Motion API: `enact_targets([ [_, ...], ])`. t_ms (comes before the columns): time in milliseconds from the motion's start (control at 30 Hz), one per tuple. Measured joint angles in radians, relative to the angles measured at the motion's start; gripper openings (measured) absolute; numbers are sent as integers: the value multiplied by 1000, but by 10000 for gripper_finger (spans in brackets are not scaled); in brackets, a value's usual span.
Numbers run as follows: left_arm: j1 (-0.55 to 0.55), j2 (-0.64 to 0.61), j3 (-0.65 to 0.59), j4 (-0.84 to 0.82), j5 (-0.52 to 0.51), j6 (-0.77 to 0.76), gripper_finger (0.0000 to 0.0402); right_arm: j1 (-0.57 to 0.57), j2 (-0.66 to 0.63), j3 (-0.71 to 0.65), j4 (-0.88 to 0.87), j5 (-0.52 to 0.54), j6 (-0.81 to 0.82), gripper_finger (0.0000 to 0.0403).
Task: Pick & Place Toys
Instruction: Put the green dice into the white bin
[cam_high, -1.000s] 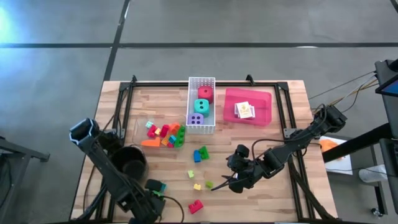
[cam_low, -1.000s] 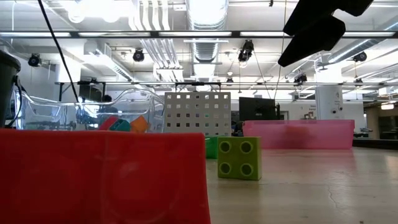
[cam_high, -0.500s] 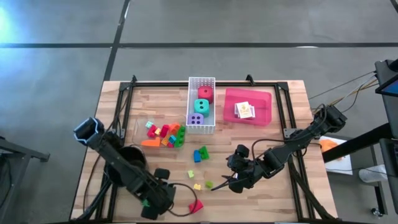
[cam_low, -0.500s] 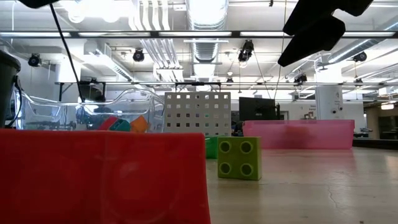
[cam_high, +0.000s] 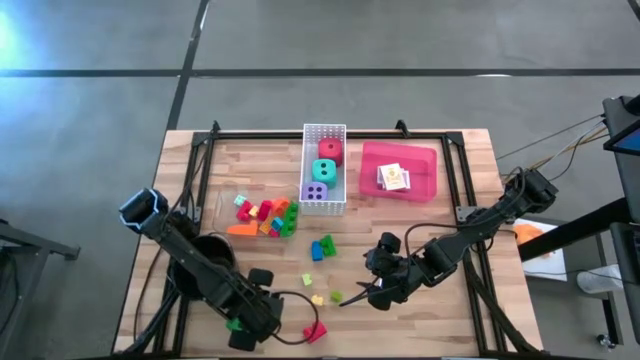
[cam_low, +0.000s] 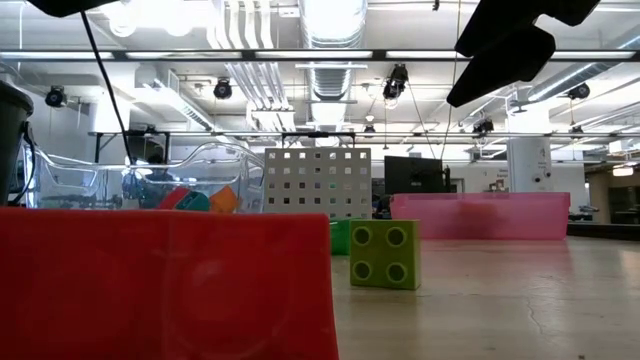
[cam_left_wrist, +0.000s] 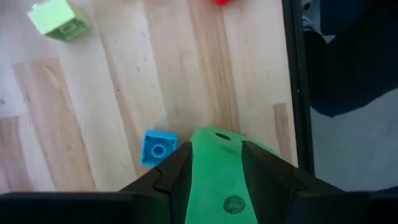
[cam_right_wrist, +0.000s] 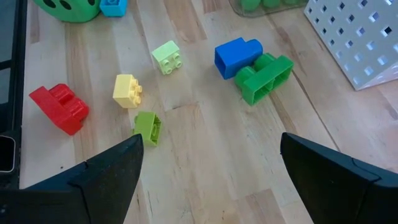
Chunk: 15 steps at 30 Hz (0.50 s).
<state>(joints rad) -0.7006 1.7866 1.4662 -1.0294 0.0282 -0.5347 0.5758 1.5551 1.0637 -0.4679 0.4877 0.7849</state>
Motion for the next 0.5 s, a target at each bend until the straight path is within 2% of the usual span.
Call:
enact_targets([
  [233,0,0,0,-1,1,16,155,0,0,0,0,0,0,371],
  [400,0,0,0,-1,-3,38,214,0,0,0,0,-1,0,371],
  [500,0,0,0,-1,-56,4,262,0,0,0,0,-2,0,371],
])
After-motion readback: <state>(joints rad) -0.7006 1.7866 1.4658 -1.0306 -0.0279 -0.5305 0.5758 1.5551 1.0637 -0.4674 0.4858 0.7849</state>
